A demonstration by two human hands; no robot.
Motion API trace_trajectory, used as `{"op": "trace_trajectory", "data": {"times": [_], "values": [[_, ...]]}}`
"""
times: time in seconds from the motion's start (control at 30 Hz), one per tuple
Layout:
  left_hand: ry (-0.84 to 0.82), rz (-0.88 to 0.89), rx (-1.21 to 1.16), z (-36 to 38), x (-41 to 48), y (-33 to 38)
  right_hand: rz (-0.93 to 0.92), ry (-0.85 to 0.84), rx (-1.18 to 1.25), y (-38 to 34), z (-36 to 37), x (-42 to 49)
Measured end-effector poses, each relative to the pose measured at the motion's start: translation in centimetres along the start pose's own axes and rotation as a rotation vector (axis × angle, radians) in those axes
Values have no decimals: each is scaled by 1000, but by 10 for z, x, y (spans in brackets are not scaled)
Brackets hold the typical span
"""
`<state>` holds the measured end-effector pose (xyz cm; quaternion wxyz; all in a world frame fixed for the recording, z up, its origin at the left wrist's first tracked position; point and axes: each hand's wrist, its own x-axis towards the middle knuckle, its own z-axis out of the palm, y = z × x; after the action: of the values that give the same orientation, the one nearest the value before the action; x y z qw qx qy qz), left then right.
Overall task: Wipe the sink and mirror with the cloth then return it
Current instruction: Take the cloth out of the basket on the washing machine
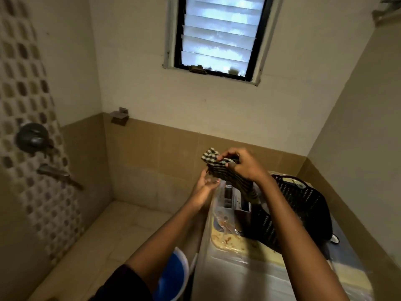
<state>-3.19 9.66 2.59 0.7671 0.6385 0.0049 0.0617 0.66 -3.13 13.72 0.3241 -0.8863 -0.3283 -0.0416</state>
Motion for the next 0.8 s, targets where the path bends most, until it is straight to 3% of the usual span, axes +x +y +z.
{"op": "trace_trajectory", "data": {"times": [0.17,0.33,0.53,0.8], "values": [[183,153,43,-121,-75,31,-241,-253,22,-96,40,-8],[208,70,120,-230,-200,48,-440,-464,40,-189,137,-22],[738,84,124,-340,-368,47,-512,-638,256,-296,294,-68],[1162,80,275,-446,-526,64,-583,-734,363,-439,445,-112]]}}
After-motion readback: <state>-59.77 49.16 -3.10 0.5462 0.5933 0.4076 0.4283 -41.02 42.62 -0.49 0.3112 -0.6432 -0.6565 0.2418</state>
